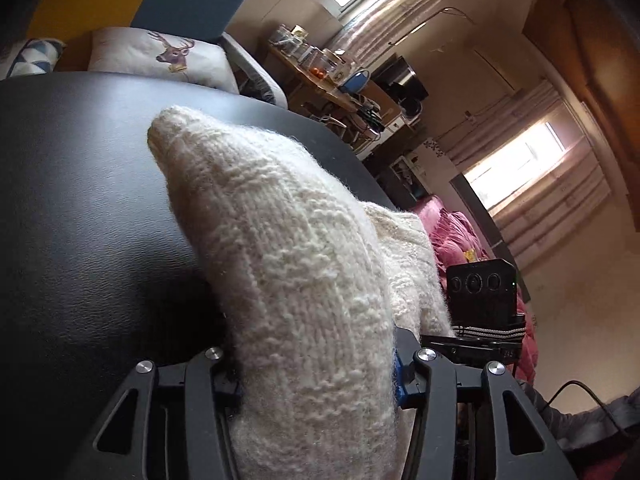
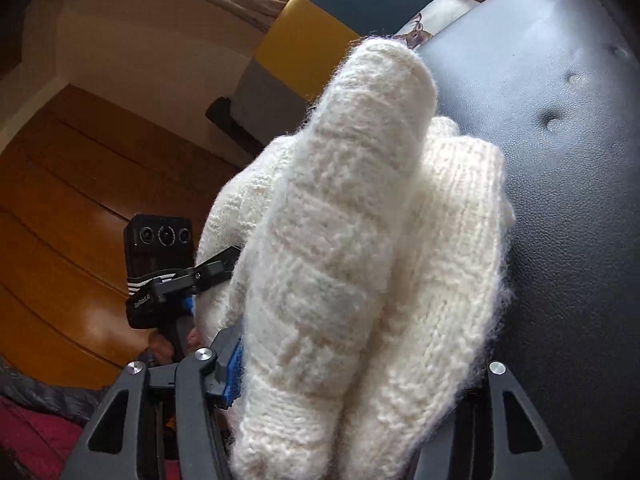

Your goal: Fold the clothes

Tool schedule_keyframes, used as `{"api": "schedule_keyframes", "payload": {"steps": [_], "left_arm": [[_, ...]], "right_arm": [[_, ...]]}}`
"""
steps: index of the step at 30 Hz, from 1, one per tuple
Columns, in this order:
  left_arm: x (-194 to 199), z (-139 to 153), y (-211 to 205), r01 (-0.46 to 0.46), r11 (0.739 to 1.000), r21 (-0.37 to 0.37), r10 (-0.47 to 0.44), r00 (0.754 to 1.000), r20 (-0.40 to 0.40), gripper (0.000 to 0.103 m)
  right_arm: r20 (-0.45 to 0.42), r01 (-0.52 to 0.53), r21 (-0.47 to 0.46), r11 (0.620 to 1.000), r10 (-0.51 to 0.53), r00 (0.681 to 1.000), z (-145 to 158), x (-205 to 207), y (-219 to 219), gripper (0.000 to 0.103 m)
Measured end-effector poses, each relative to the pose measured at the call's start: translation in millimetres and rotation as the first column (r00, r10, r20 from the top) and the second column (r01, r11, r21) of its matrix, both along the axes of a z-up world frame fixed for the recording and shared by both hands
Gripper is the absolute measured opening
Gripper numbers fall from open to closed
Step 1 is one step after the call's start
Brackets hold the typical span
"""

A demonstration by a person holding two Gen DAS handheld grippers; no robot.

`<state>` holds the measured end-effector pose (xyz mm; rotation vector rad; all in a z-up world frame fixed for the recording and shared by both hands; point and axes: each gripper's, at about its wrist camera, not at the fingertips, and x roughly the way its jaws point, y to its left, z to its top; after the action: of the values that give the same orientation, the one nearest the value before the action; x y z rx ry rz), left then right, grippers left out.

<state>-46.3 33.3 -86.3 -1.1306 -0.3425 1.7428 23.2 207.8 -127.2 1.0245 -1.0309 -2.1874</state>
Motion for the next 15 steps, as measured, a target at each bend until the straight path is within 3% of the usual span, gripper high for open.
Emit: {"api": "schedule_keyframes", "payload": {"steps": [8, 15], "left_arm": [[3.6, 33.6, 94.0, 0.17, 0.985, 0.007, -0.169, 0.984, -0.058, 0.05], [-11.3, 85.7, 210.5, 0.346, 0.936, 0.061, -0.334, 0.93, -0.152, 0.05]], "right_arm": [[-0.066, 0.158, -0.05, 0.986, -0.162, 0.985, 15.5, 35.6, 48.1, 0.056], [-0.188, 0.342, -0.054, 0.938, -0.346, 0.919, 57.8, 74.2, 117.1, 0.056]]}}
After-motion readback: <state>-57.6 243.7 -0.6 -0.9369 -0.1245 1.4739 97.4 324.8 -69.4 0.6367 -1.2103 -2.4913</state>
